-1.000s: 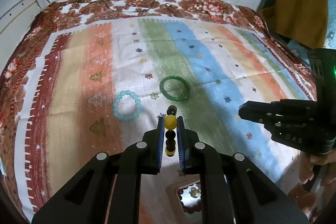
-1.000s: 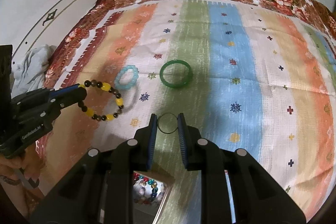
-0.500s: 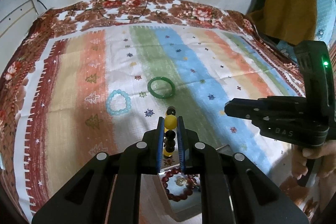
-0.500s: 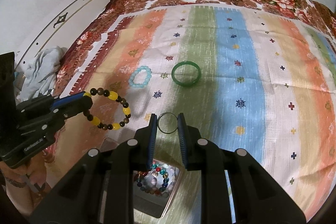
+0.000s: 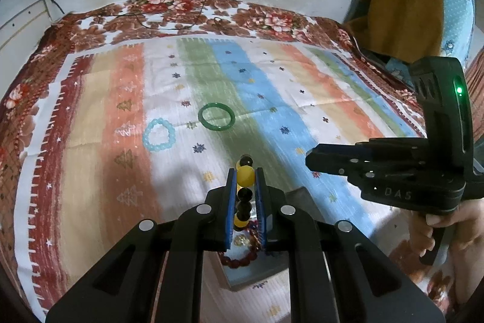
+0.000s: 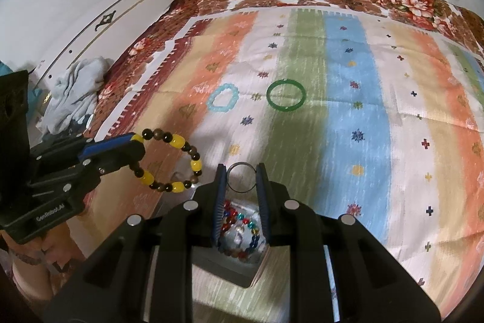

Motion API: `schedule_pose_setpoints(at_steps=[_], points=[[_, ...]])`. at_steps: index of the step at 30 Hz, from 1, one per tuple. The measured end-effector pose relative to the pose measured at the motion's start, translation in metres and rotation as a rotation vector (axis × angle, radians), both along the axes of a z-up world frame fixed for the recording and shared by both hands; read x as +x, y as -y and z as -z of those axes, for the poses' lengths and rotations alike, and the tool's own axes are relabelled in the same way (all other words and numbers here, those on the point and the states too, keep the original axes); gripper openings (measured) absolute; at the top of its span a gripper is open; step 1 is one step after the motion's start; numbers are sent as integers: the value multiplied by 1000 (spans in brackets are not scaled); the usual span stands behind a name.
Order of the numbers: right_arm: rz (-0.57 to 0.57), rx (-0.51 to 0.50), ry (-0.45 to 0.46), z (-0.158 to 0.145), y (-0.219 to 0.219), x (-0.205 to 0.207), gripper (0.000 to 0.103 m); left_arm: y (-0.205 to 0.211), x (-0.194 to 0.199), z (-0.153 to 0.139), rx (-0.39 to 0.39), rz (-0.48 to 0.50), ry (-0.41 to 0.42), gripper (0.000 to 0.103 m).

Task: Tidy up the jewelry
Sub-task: 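Open left tool dropping yellow-black bracelet into tin while right tool releases ring, then move left tool to light-blue bead bracelet while right tool approaches green jade bangle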

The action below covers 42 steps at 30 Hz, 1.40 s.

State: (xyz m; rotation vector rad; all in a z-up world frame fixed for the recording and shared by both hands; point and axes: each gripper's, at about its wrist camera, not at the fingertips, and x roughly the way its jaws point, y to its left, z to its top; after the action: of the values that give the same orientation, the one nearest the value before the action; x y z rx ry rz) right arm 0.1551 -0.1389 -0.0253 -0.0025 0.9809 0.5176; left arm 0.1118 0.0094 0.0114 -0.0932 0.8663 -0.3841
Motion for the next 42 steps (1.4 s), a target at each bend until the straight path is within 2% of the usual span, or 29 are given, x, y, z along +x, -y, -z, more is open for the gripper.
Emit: schedule_pose_setpoints(at_steps=[17, 18, 19, 20, 21, 29, 42], points=[[-53, -42, -55, 23, -4, -31, 22, 11, -29, 18, -2, 28, -45, 11], [-56, -43, -59, 24, -4, -31, 23, 11, -29, 19, -7, 33, -54, 14], [-59, -45, -68, 26, -5, -32, 33, 12, -30, 21, -7, 43, -64, 19], [-56, -48, -73, 27, -5, -31, 51, 13, -30, 23, -3, 45, -68, 37], [-50, -55, -72, 27, -5, -31, 56, 13, -30, 23, 2, 41, -63, 48], [2, -72, -62, 29, 5, -21, 57, -6, -16, 28, 12, -54, -67, 47], [82, -63, -38, 27, 10, 20, 57, -37, 39, 44, 91, -160, -110, 47]])
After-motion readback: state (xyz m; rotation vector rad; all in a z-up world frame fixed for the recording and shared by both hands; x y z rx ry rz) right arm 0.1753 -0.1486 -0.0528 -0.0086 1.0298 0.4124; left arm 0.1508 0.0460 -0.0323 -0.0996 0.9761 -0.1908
